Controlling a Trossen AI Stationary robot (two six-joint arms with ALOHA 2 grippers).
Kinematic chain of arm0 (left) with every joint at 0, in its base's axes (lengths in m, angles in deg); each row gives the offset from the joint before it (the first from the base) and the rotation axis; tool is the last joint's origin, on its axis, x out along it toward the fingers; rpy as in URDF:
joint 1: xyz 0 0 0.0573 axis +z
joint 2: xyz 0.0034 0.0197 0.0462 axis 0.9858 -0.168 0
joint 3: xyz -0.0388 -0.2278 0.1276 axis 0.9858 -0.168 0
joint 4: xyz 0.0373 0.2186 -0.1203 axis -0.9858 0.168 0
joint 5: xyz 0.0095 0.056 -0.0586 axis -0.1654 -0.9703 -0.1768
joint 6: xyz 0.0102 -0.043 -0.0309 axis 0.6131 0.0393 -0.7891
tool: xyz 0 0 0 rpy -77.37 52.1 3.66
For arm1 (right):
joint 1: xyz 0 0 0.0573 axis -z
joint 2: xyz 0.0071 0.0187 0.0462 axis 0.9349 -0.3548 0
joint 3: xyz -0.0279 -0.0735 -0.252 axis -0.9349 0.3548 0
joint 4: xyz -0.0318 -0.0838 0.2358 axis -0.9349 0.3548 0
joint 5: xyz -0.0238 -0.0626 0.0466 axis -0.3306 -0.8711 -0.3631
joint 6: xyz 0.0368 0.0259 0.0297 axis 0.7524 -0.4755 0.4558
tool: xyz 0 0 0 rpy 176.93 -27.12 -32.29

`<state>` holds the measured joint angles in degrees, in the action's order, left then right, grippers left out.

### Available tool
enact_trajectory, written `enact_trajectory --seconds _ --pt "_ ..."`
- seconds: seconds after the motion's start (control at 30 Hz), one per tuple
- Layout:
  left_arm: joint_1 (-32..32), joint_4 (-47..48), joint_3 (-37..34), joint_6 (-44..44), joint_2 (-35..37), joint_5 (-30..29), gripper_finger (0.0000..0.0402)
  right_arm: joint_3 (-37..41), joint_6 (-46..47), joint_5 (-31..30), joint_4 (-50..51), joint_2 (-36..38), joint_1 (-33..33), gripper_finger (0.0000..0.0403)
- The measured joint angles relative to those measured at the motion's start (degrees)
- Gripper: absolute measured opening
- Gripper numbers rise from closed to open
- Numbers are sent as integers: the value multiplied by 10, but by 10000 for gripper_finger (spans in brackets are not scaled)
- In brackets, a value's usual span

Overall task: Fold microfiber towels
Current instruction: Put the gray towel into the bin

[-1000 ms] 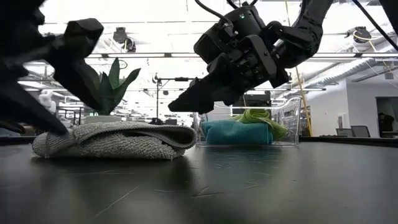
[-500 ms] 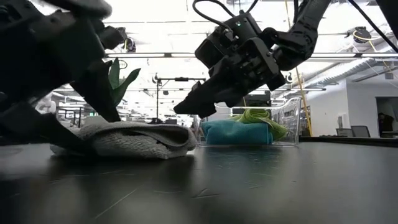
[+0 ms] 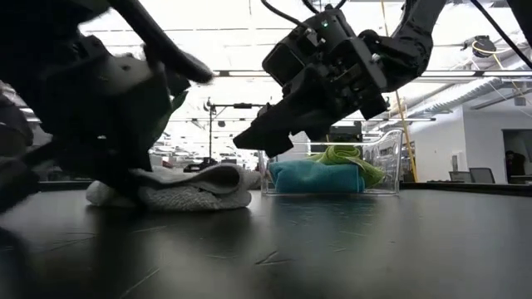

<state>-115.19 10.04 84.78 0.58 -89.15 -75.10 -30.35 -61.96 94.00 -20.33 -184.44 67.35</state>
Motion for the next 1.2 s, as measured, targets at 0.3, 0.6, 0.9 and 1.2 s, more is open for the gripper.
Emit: enact_trajectory --seconds 0.3,0.6,0.9,1.2 --pt "21 42 -3 -46 55 -53 8 0 50 0 -6 4 -41 180" --pt "58 55 -2 -27 218 -117 6 0 38 -35 7 38 -118 174" --pt "179 -42 16 145 330 -38 5 38 44 -102 48 119 -204 156" --pt "339 -145 93 293 317 94 5 141 52 -270 79 264 -256 155"
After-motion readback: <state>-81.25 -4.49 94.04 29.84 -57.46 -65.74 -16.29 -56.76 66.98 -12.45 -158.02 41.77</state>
